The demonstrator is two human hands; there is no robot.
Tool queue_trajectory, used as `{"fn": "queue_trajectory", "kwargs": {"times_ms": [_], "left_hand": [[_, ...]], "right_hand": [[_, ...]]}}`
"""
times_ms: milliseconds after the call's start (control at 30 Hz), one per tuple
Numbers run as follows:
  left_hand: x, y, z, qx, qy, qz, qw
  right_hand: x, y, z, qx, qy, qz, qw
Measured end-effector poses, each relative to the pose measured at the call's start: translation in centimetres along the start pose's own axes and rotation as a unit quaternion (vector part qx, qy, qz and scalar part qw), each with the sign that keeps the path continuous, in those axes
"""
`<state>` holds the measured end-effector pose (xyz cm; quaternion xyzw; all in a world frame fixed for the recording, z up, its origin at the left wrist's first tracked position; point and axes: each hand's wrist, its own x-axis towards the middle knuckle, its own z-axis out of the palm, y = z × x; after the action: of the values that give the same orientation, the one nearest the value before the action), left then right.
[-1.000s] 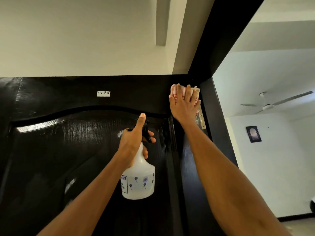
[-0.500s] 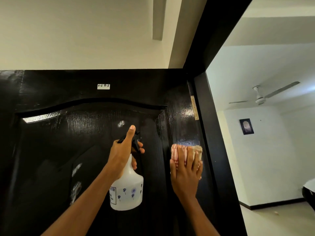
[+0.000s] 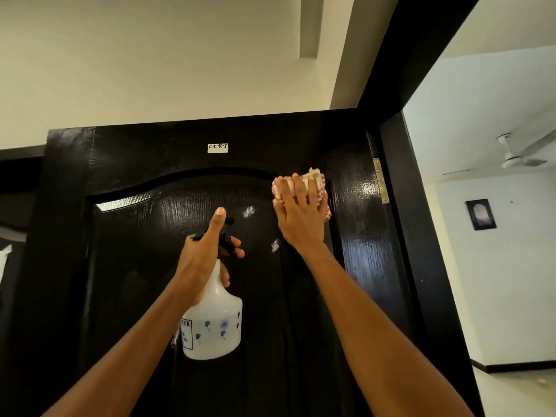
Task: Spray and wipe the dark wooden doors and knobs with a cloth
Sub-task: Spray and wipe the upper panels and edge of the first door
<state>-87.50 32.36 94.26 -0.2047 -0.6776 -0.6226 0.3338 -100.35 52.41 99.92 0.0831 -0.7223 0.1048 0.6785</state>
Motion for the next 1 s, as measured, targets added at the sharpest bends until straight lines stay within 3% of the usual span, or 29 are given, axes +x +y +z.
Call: {"fn": "queue_trajectory", "kwargs": {"times_ms": [200,300,367,433,533,633,800,933,1000], "left_hand": [[-1.0,-2.5,-0.5,0.001,0.005,-0.022,1.000],[-1.1,-3.0,-0.4,0.011,0.004,-0.033,0.999],[-1.0,-2.9,-0.6,0.017,0.003,-0.036,0.999],[-0.7,-2.8,-0.8,0.020,-0.007,-0.031,0.999],[-0.2,-2.4,-1.3,0.018,-0.010,-0.026,0.999],[0.3,-2.2,-1.7,-0.001,-0.003,-0.042,0.999],[0.8,-2.2,-3.3,-0.003,-0.011,-0.034,0.999],[1.5,-2.8,-5.8,-0.011,0.006,-0.026,1.000],[1.6,-3.0,-6.6,-0.009,0.002,-0.026,1.000]], "right_hand": [[-12.8,0.7,1.4,-0.022,-0.068,-0.264,0.962],[-12.9,4.0,0.7,-0.055,-0.057,-0.304,0.950],[-10.8,5.4,-0.3,-0.065,-0.033,-0.234,0.970],[-8.3,5.9,-1.3,-0.060,-0.035,-0.107,0.992],[-7.9,3.9,-0.7,-0.020,-0.017,0.053,0.998],[-11.9,0.6,0.9,-0.003,0.021,0.098,0.995],[-15.4,-3.3,2.5,-0.019,0.013,-0.033,0.999],[-12.5,-6.0,3.3,-0.036,-0.031,-0.234,0.971],[-9.0,-5.9,3.2,-0.051,-0.040,-0.250,0.966]]}}
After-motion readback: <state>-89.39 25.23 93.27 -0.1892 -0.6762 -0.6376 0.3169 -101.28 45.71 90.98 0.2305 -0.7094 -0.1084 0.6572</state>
